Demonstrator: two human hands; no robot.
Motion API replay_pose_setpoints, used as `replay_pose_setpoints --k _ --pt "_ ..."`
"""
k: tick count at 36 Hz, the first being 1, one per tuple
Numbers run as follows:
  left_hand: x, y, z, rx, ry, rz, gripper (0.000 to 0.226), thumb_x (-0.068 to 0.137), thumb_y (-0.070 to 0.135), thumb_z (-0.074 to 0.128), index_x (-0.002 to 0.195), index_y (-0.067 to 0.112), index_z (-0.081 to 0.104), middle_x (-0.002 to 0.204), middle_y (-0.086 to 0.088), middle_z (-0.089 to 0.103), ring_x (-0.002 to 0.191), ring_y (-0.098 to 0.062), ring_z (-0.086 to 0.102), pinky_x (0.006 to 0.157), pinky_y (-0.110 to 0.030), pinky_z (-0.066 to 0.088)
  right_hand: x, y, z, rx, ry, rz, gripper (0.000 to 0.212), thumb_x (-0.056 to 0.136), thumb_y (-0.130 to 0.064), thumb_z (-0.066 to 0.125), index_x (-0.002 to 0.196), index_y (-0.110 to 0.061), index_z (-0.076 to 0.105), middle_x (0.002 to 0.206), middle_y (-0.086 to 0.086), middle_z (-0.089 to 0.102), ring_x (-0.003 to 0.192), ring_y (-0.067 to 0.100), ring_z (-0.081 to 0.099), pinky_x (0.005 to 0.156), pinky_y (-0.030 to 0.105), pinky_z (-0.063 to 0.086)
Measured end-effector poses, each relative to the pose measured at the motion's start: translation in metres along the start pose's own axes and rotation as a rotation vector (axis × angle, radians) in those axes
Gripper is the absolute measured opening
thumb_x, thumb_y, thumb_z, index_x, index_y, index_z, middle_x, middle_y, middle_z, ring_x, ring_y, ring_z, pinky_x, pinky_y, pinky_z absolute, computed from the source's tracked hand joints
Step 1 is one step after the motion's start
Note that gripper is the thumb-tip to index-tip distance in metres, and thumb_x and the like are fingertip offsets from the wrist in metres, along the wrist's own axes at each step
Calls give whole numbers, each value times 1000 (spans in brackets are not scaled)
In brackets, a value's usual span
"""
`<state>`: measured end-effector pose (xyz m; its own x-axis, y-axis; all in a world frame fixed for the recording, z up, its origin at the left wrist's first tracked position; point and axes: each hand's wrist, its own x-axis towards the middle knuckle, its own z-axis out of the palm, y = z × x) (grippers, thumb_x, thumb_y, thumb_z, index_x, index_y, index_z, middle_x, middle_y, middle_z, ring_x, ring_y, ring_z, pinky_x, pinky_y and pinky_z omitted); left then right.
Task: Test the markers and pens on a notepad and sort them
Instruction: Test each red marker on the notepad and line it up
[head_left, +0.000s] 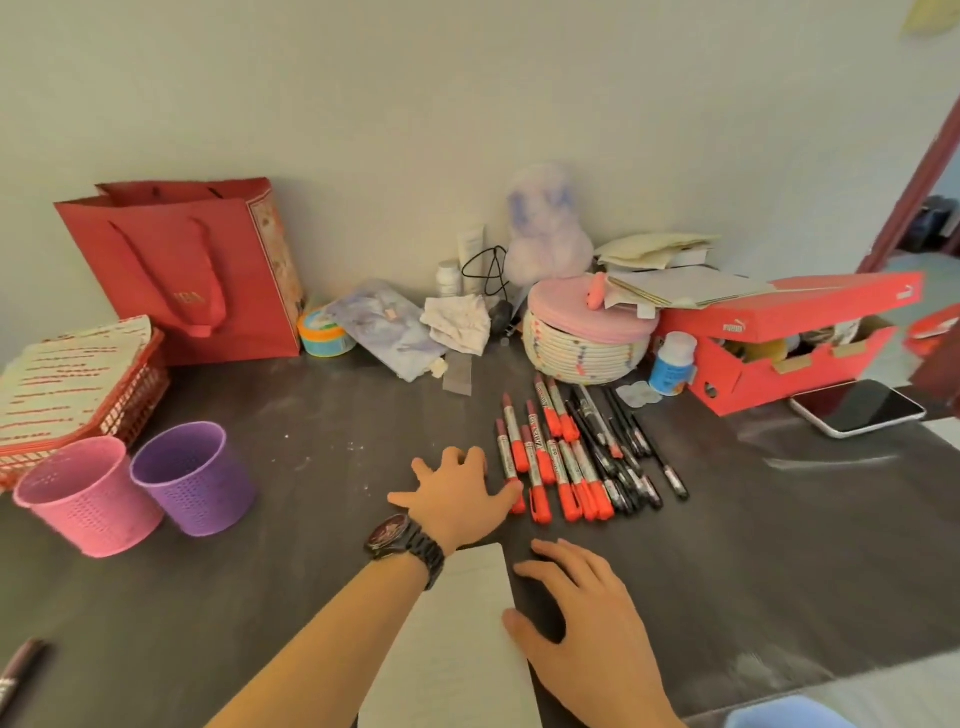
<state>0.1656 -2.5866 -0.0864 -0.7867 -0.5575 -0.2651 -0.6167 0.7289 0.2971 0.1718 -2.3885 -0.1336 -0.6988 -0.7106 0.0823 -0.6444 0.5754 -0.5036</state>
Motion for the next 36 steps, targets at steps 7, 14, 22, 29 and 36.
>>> replay_pose_setpoints --k 7,14,22,29,36 --pt "-2 13 0 21 19 -59 52 92 55 46 133 24 47 149 1 31 144 -46 14 104 -77 21 -1 2 1 -21 -2 10 53 84 -73 44 132 -52 53 147 -40 27 143 -9 15 114 17 10" --pt "-12 -13 -8 31 127 16 40 101 41 35 121 11 54 131 -5 50 123 -33 47 99 -58 43 -1 1 1 -32 -17 17 51 86 -72 46 133 -52 50 146 -41 24 144 -9 14 117 21 14" --pt "-45 -66 -20 -423 254 40 23 100 48 42 90 28 49 72 7 61 57 -8 54 51 -26 40 0 -3 -2 -46 -27 36 44 89 -70 48 131 -55 49 139 -46 19 145 -8 15 118 21 17" --pt "-132 -103 -12 -859 286 138 12 100 46 48 98 37 56 94 15 73 85 -6 68 75 -26 50 -3 -7 -4 -2 47 42 36 91 -62 56 125 -52 56 135 -41 34 137 -10 26 114 22 25" --pt "-197 -122 8 -922 271 160 25 86 63 49 101 44 57 93 11 72 84 -12 67 82 -32 56 -29 -47 -18 667 266 224 26 82 -56 65 106 -46 63 108 -26 71 104 -6 63 94 19 49"
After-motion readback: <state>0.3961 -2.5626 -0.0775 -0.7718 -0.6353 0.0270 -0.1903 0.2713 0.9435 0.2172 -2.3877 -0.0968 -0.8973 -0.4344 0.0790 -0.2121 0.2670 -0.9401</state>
